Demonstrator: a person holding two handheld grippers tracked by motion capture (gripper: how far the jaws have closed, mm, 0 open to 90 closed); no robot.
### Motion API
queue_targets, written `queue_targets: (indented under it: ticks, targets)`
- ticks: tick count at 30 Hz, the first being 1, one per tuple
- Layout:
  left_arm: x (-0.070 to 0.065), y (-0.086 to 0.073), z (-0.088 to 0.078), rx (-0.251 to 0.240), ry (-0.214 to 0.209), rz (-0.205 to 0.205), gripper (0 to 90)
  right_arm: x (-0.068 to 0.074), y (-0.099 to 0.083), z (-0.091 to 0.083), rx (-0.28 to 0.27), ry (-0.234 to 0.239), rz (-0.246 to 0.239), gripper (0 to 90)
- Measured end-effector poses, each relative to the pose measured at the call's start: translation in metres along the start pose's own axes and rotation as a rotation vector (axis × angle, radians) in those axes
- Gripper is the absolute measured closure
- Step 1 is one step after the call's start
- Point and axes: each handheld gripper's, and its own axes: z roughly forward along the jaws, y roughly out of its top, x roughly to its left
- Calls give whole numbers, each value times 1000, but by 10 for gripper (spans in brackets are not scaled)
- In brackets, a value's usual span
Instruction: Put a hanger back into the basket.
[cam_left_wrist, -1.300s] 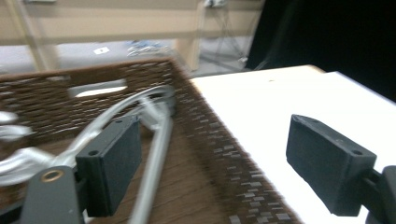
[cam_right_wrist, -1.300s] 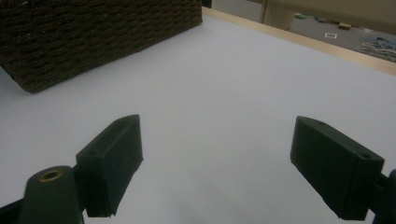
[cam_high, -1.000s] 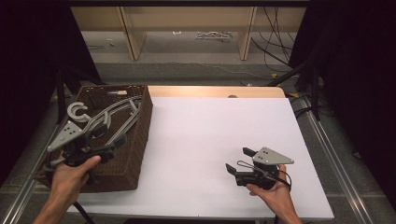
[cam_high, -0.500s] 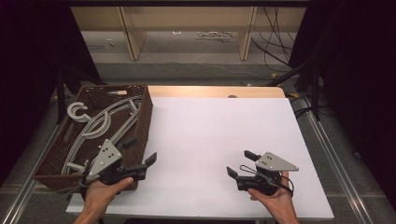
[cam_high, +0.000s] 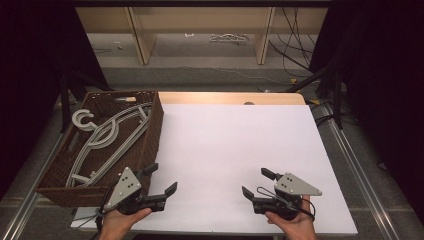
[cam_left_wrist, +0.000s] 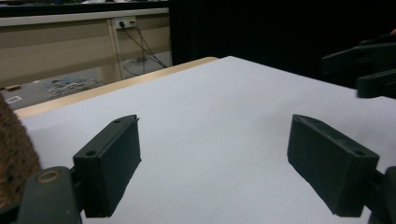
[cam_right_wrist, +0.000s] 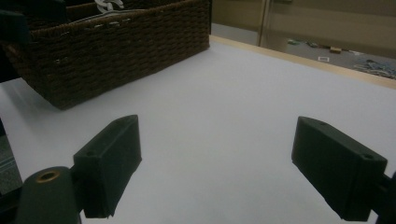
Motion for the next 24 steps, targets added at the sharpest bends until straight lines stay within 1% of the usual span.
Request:
queue_targets:
  ticks: [2,3,4,5,6,9,10,11,12,13,14,15,16,20,23,24]
  targets:
    - [3,-3,-1,-3,11,-20,172,2,-2,-2,3,6,3,167]
    - [4,-3,-2,-5,14,-26,172,3,-4,-1,-13,12,8,166]
    - [4,-3,-2,-9,16,-15,172,4,-4,-3,4,10,7,166]
    - [5,-3,-2,-15,19,-3,172,5,-5,-4,5,3,1,166]
    - [5,-3,-1,-15,19,2,172,6,-5,-5,12,10,2,166]
    - [4,-4,-1,-17,14,-11,172,8,-6,-5,7,16,-11,164]
    - [4,-4,0,-26,8,-10,172,9,-6,-5,6,9,-16,164]
    - [4,-4,-1,-20,11,-12,172,9,-6,-4,-6,7,-23,164]
    - [4,-3,0,-26,7,-20,172,10,-5,-5,8,15,-15,164]
    - [3,-3,0,-28,6,-24,172,9,-5,-4,-8,8,-26,163]
    - [3,-4,0,-29,5,-19,172,10,-5,-4,-3,8,-20,163]
    - [4,-4,1,-38,-6,-20,172,9,-5,-4,-15,16,-21,163]
    - [3,-4,1,-38,-5,-22,172,9,-5,-4,-9,14,-24,163]
    - [3,-4,0,-39,-5,-37,172,9,-5,-5,-14,13,-20,162]
    - [3,-4,1,-39,-4,-34,172,9,-5,-4,-14,11,-25,162]
    - [3,-4,1,-39,-5,-35,172,10,-5,-3,-28,13,-20,162]
